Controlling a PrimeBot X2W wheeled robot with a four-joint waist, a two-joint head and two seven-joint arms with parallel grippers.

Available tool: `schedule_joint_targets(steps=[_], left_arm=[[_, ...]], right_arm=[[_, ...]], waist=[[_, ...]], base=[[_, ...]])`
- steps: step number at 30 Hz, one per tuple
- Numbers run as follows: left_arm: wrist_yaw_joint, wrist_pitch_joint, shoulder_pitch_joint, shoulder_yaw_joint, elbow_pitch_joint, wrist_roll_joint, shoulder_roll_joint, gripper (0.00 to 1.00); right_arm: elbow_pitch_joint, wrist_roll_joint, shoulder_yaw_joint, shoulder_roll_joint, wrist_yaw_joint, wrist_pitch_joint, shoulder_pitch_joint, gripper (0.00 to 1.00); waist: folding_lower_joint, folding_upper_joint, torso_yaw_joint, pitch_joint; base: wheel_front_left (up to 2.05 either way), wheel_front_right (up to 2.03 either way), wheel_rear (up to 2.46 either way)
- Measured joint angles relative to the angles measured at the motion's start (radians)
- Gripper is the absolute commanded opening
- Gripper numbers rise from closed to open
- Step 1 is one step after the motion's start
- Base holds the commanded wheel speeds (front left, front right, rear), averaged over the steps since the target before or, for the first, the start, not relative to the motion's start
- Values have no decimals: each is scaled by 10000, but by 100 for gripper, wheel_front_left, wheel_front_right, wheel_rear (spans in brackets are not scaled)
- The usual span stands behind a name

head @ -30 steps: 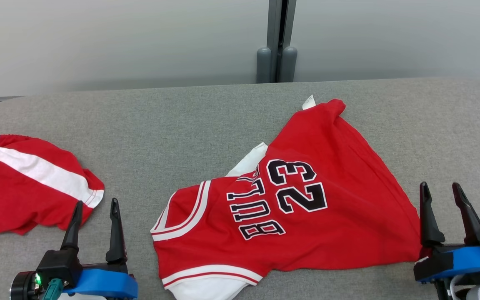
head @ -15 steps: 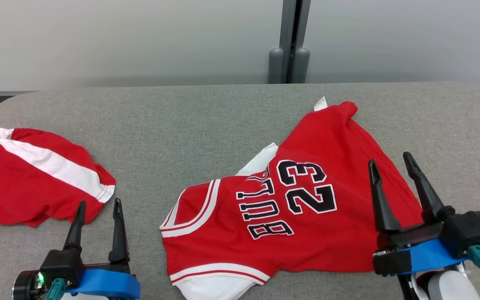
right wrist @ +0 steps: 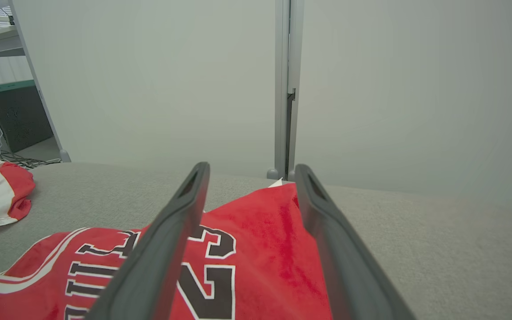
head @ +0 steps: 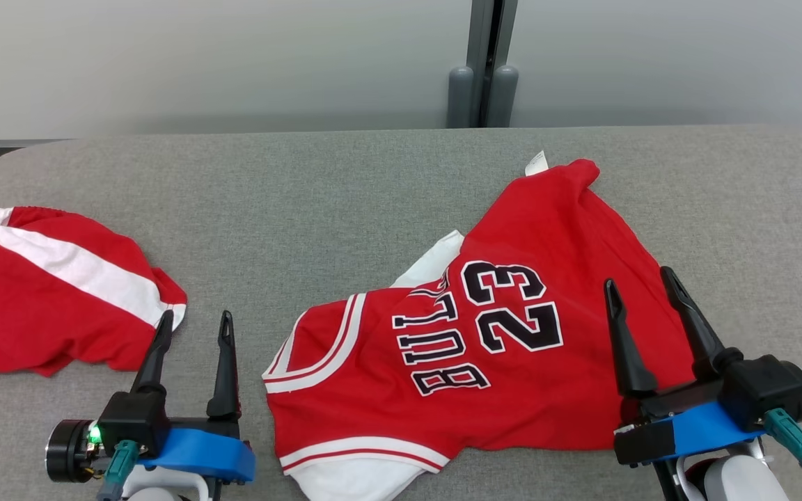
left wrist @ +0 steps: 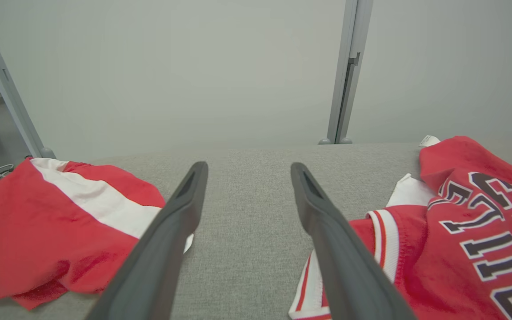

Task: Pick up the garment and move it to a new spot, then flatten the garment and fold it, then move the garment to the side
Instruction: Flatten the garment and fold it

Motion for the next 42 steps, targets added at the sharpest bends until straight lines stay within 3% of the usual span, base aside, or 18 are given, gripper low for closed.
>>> schedule_joint_targets(steps=[19,29,30,32,37,42], left_arm=[[-265,-2,-821,-1595,3891,-249,157,100],[-309,-104,-1454,-2029,5181,-527,163,100],[-309,-105,-1526,-2098,5308,-579,148,80],[-307,-107,-1692,-2311,5524,-688,146,3],[-316,-29,-1806,-2487,5223,-949,86,0],[-253,-27,-1713,-2107,4025,-1018,372,0]], right_arm=[[362,249,33,10,0,0,-272,100],[579,288,54,10,0,0,-315,100],[612,288,61,10,0,0,-315,100],[671,288,92,10,0,0,-315,100],[725,288,107,12,0,0,-292,100],[807,295,23,13,0,0,-165,100]], waist=[[0,0,-317,578],[0,0,-322,510],[0,0,-317,491],[0,0,-312,439],[0,0,-243,263],[0,0,-1,98]], base=[[0,0,0],[0,0,0],[0,0,0],[0,0,0],[0,0,0],[0,0,0]])
